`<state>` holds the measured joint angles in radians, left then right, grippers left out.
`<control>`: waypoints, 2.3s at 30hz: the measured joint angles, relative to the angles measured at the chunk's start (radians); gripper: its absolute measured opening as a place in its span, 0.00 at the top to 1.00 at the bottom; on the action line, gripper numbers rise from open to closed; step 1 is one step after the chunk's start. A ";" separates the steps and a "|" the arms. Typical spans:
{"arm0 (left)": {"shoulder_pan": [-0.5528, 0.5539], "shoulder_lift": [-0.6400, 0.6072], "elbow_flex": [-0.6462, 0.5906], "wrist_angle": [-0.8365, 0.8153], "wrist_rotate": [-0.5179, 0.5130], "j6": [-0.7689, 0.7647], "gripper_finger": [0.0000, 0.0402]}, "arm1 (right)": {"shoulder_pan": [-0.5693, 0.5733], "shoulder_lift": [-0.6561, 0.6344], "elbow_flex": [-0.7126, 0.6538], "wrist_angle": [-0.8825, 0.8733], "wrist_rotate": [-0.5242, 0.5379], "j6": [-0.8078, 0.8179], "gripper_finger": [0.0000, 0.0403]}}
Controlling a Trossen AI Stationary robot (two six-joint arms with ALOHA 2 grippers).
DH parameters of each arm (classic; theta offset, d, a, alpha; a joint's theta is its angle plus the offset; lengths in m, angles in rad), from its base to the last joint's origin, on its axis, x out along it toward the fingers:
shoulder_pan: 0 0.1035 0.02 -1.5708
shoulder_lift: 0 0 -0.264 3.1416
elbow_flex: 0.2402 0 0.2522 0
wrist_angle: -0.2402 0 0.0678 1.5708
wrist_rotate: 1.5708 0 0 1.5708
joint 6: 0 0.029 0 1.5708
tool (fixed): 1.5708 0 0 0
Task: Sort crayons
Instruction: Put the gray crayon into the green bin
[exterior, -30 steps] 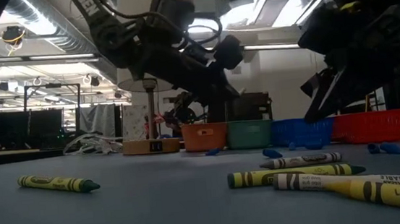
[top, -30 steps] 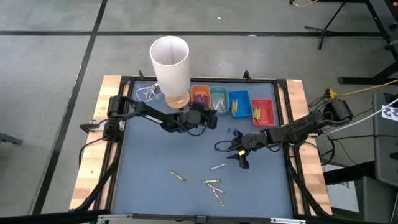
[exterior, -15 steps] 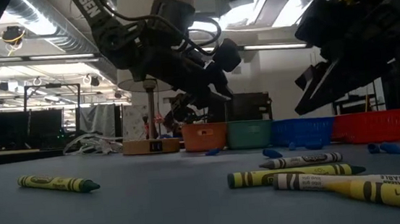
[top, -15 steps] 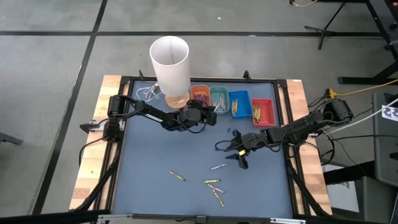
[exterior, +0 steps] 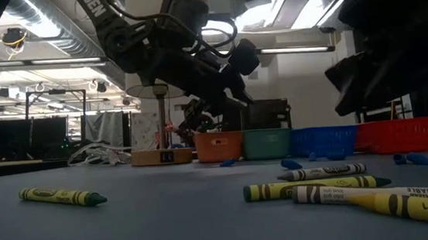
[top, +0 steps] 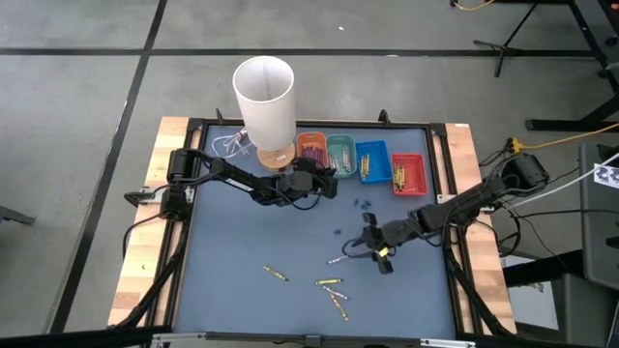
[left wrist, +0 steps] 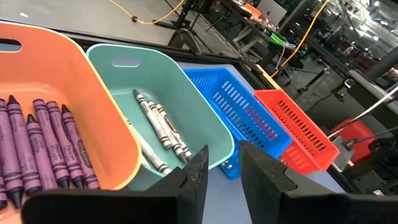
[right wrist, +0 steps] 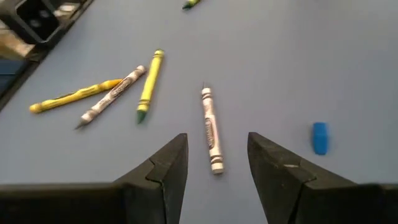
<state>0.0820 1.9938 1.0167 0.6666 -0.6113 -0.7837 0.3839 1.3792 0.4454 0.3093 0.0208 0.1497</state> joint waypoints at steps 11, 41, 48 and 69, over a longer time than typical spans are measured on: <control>-0.002 0.000 0.000 0.000 0.001 0.000 0.81 | 0.071 0.055 0.000 0.058 0.127 -0.001 0.59; -0.013 -0.001 0.001 -0.001 0.050 0.008 0.81 | 0.081 0.314 0.002 0.246 0.168 0.028 0.76; -0.060 -0.001 0.001 0.080 0.092 0.077 0.81 | 0.081 0.314 0.002 0.246 0.172 0.028 0.93; -0.327 -0.132 0.001 0.081 0.098 0.609 0.81 | 0.081 0.298 0.000 0.316 0.356 0.109 0.96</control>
<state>-0.2451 1.8619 1.0172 0.7476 -0.5137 -0.1748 0.4644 1.6777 0.4450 0.6252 0.3768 0.2588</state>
